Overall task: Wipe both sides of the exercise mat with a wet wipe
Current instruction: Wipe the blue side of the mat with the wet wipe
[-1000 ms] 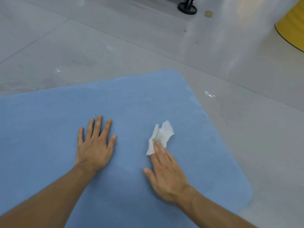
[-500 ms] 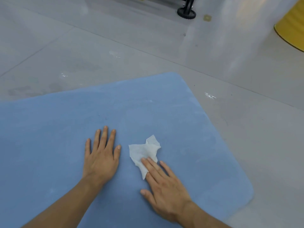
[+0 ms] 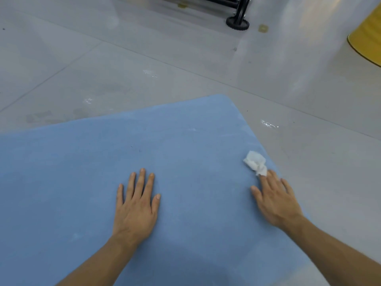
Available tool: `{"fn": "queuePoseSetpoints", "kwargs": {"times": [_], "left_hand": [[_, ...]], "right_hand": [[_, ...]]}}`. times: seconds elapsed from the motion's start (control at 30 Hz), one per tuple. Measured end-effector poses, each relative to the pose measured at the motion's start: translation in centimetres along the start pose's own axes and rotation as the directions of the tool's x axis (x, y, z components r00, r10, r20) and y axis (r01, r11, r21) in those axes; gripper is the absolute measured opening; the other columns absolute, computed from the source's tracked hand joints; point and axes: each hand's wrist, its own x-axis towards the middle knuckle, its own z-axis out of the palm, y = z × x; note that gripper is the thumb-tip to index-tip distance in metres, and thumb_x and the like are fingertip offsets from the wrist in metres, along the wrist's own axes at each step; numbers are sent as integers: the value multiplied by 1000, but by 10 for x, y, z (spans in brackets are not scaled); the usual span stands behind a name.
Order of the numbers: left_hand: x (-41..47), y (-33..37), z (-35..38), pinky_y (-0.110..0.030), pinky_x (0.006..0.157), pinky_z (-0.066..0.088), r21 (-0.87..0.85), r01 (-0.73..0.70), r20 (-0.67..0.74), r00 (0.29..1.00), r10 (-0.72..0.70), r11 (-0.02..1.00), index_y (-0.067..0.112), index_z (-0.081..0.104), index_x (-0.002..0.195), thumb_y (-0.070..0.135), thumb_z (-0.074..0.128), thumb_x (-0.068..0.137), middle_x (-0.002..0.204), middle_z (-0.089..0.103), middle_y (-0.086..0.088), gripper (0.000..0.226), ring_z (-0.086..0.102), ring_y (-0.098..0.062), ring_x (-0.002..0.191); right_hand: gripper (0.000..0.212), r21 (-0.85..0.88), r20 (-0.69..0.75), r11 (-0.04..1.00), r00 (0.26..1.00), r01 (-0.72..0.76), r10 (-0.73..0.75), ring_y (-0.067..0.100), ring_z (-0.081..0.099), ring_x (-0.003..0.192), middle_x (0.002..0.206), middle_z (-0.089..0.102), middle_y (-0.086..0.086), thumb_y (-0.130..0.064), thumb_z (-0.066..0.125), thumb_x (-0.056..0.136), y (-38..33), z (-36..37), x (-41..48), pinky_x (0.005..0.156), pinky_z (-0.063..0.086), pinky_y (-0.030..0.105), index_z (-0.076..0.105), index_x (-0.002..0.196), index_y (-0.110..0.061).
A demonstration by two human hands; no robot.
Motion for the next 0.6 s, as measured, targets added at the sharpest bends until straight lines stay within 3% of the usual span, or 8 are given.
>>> {"fn": "queuePoseSetpoints", "kwargs": {"times": [0.1,0.23,0.33,0.47,0.53,0.6], "left_hand": [[-2,0,-1,-49,126,4,-14,0,-1,1000,0,1000,25,23,164,54,12,104,173,10,4,68,5,-20,160],[-6,1,1,-51,125,10,2,-10,-15,1000,10,1000,23,26,164,52,15,105,172,14,2,66,10,-22,159],[-12,1,3,-51,125,11,14,-22,-28,999,22,1000,23,29,163,50,20,105,172,17,2,64,14,-23,159],[-15,0,4,-53,124,14,25,-38,-47,998,39,999,22,32,162,50,24,104,171,21,1,64,18,-24,158],[-17,0,4,-52,123,13,31,-47,-56,997,48,998,22,33,161,50,25,104,171,22,0,64,19,-24,158],[-17,0,4,-51,124,12,35,-50,-62,997,53,998,22,32,162,50,25,104,171,22,0,64,19,-24,158]], "right_hand": [[99,18,85,989,986,-148,146,24,16,159,170,24,10,-72,-9,92,33,-5,1,128,14,41,22,163,-11],[94,111,89,971,975,-212,202,26,16,157,169,22,12,-69,4,91,40,-4,0,127,18,43,16,164,-11],[89,153,39,987,999,-41,35,26,15,159,171,18,14,-68,12,97,15,6,-10,128,13,39,16,165,-10],[90,187,-5,974,991,130,-131,13,-1,159,173,10,7,-70,13,97,-32,19,-32,125,0,29,18,165,-11],[83,175,-81,962,977,208,-196,15,8,158,169,24,10,-67,18,102,-56,21,-47,125,1,28,30,162,-10],[77,150,-116,941,951,303,-287,20,17,157,168,26,9,-63,23,106,-77,21,-63,124,9,32,32,160,-10]]}}
